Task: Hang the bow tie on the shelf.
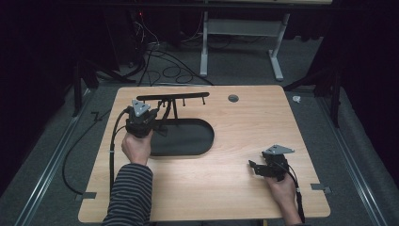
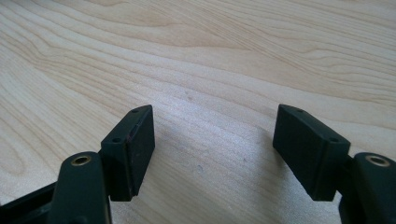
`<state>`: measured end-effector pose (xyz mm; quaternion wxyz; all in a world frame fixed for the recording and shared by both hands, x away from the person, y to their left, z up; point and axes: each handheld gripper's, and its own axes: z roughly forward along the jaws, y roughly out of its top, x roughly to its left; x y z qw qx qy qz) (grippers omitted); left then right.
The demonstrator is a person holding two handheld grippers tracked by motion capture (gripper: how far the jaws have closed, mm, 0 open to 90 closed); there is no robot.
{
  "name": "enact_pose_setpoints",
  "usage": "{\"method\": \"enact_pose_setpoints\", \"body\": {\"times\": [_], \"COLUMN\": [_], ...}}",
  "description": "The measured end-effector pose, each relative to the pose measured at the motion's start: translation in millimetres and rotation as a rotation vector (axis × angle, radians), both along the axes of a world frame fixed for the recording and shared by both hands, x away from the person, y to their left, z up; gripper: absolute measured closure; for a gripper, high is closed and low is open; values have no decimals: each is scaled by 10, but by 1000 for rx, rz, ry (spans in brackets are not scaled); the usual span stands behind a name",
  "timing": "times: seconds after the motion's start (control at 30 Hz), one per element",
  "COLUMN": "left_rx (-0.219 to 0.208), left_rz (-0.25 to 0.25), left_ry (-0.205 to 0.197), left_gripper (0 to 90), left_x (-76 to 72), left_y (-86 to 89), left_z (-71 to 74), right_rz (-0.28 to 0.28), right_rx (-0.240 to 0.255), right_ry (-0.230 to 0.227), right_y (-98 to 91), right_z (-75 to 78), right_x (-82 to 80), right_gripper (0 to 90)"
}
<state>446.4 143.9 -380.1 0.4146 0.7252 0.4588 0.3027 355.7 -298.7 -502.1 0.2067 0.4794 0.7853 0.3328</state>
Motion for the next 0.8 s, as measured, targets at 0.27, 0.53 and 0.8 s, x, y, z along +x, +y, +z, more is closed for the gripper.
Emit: {"method": "enact_pose_setpoints", "body": {"times": [0.27,0.53,0.8], "left_rx": [-8,-26,-19], "left_rz": [27,68,75], "left_ry": [-30,-54,-51], "left_gripper": [877,879,878], "left_x": [-24,-63,-92], "left_y": [-2,57,59], "left_z": [-2,-5,-19], "right_rz": [4,4,3], "right_rx": [-2,0,-1], "right_ry": [-2,0,-2], "right_y": [-3,-5,-3], "right_z": [-1,0,-1], "right_x": [2,1,1], "right_gripper": [310,310,311]}}
